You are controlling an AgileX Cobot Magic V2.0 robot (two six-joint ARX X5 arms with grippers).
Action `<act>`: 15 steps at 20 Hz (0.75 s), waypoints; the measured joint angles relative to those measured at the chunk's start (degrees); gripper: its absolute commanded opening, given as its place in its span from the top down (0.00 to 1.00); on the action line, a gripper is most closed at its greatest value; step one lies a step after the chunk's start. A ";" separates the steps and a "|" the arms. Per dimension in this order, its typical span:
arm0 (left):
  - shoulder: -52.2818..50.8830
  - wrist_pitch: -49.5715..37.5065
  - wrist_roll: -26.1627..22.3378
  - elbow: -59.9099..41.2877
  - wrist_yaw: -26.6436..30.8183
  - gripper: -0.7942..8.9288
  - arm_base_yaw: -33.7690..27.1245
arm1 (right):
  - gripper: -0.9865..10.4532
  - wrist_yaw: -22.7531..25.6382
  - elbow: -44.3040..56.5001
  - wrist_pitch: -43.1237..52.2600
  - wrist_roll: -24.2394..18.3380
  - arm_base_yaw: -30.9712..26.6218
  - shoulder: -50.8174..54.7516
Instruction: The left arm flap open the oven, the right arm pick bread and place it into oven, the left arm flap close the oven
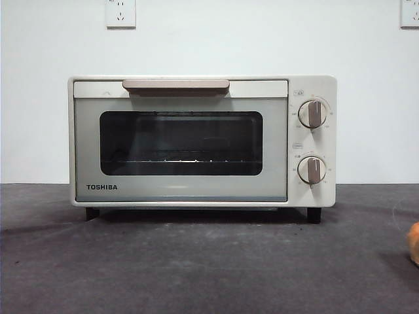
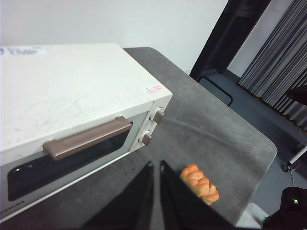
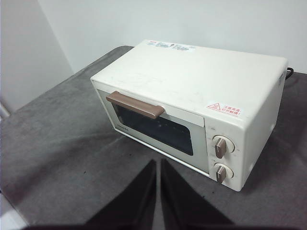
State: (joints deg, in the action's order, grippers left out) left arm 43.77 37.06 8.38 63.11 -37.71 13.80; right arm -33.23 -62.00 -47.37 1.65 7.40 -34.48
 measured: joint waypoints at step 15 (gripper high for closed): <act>0.04 4.28 -0.37 0.00 0.02 0.37 0.00 | 0.48 -0.02 -0.02 -4.52 1.92 0.00 0.00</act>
State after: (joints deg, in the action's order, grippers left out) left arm 43.81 41.34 8.01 63.11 -37.69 13.80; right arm -33.26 -62.02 -51.90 3.57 7.40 -34.48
